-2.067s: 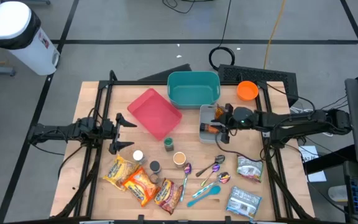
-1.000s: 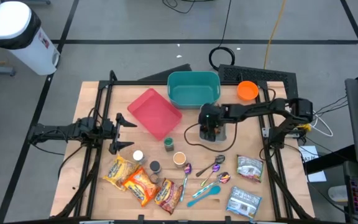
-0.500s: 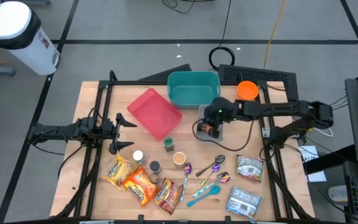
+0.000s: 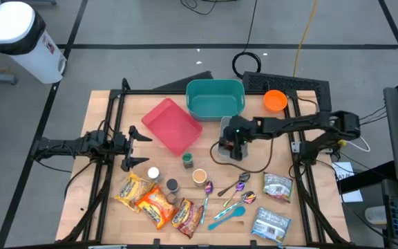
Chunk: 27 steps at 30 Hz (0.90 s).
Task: Pick & Place Food Item
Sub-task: Put the orange spice bottle into the gray bin
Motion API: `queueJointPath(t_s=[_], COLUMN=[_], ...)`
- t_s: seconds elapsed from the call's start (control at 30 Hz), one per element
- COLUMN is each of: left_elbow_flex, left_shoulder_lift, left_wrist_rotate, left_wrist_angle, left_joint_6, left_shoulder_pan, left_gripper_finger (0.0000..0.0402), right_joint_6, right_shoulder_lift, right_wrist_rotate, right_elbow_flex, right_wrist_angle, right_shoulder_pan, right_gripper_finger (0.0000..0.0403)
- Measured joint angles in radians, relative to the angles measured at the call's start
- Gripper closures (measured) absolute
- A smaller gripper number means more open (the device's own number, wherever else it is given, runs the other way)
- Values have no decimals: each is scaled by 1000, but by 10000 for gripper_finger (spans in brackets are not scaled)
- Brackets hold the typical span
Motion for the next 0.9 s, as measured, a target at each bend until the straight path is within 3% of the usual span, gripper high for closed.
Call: queueJointPath(t_s=[0.13,0.27,0.9], left_elbow_flex=[0,0,0], left_shoulder_lift=[0,0,0], left_wrist_rotate=[0,0,0], left_wrist_angle=[0,0,0], left_joint_6=[0,0,0], left_shoulder_pan=[0,0,0], left_gripper_finger=[5,5,5], right_joint_6=[-3,-1,-32], right_shoulder_lift=[62,100,100], right_wrist_rotate=[17,62,75], right_elbow_flex=[3,-1,6], right_wrist_angle=[44,69,68], right_shoulder_pan=[0,0,-7], right_gripper_finger=[124,120,281])
